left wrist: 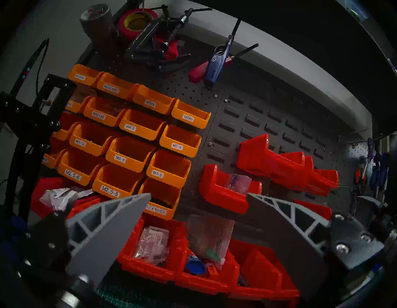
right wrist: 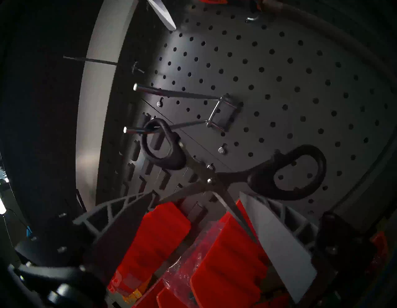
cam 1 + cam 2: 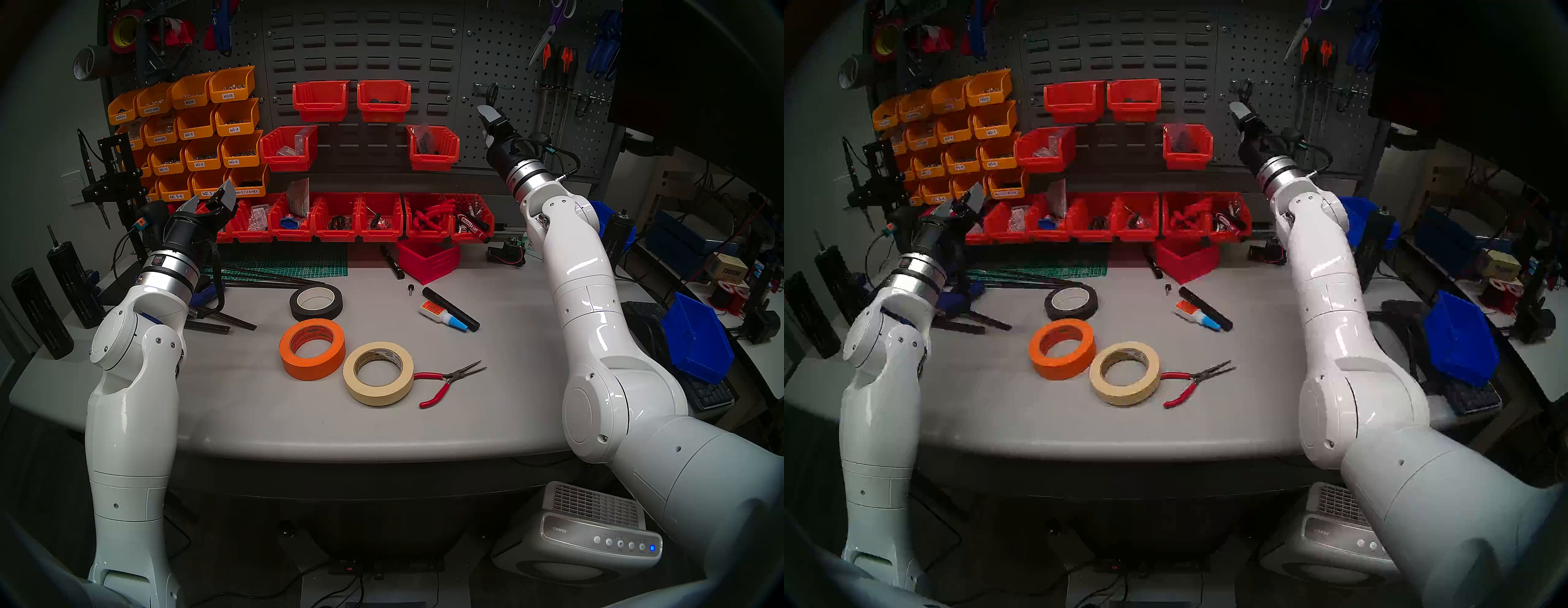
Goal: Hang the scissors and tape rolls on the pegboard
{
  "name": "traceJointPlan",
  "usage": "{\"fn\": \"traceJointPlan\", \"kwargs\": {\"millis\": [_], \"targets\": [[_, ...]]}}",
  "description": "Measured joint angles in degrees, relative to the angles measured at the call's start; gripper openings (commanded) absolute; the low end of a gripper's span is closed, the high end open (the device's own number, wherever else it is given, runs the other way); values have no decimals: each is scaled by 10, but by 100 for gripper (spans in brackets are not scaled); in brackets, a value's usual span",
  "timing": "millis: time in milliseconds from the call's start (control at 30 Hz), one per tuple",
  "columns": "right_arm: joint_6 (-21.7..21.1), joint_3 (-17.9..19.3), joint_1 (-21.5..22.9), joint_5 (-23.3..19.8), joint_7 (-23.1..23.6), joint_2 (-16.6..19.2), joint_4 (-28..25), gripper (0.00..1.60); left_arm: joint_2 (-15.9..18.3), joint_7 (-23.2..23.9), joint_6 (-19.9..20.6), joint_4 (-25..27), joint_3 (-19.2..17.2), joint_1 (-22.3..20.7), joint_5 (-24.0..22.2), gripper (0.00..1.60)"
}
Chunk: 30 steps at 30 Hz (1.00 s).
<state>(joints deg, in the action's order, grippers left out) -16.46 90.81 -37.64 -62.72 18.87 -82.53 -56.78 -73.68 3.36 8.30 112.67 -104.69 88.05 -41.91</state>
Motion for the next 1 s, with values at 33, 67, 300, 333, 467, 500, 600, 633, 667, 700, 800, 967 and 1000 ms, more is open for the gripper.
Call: {"fn": "traceJointPlan", "kwargs": {"millis": [33, 67, 300, 333, 467, 500, 600, 633, 667, 700, 800, 967, 1000], "targets": [[0, -4, -3, 6, -7, 2, -6, 152, 0, 0, 0, 0, 0, 0, 0, 160], [0, -8, -6, 11, -12, 3, -13, 152, 0, 1, 0, -1, 0, 0, 0, 160], [-3, -30, -34, 40, -29, 15, -57, 159, 2, 4, -1, -3, 0, -2, -2, 160], [-5, -33, -40, 43, -30, 17, -64, 160, 2, 4, -1, -3, 0, -2, -3, 160], [-13, -41, -58, 55, -30, 28, -84, 159, 3, 6, 0, -5, 1, -4, -4, 160], [-15, -43, -62, 58, -30, 30, -89, 159, 3, 6, 0, -5, 2, -4, -4, 160], [-22, -44, -80, 66, -30, 40, -111, 158, 4, 8, 0, -7, 3, -5, -5, 160], [-23, -43, -84, 68, -30, 43, -116, 158, 4, 8, 0, -7, 3, -6, -6, 160], [-24, -43, -87, 69, -29, 45, -121, 158, 5, 9, 0, -7, 3, -6, -6, 160], [-26, -42, -94, 72, -28, 49, -128, 157, 5, 10, 0, -8, 3, -6, -6, 160], [-27, -42, -107, 79, -21, 58, -144, 159, 6, 11, 0, -9, 5, -7, -7, 160], [-26, -51, -125, 93, -1, 73, -172, 160, 7, 11, 0, -14, 8, -9, -6, 160], [-26, -57, -129, 98, 7, 76, -179, 160, 7, 11, 0, -15, 8, -10, -5, 160]]}}
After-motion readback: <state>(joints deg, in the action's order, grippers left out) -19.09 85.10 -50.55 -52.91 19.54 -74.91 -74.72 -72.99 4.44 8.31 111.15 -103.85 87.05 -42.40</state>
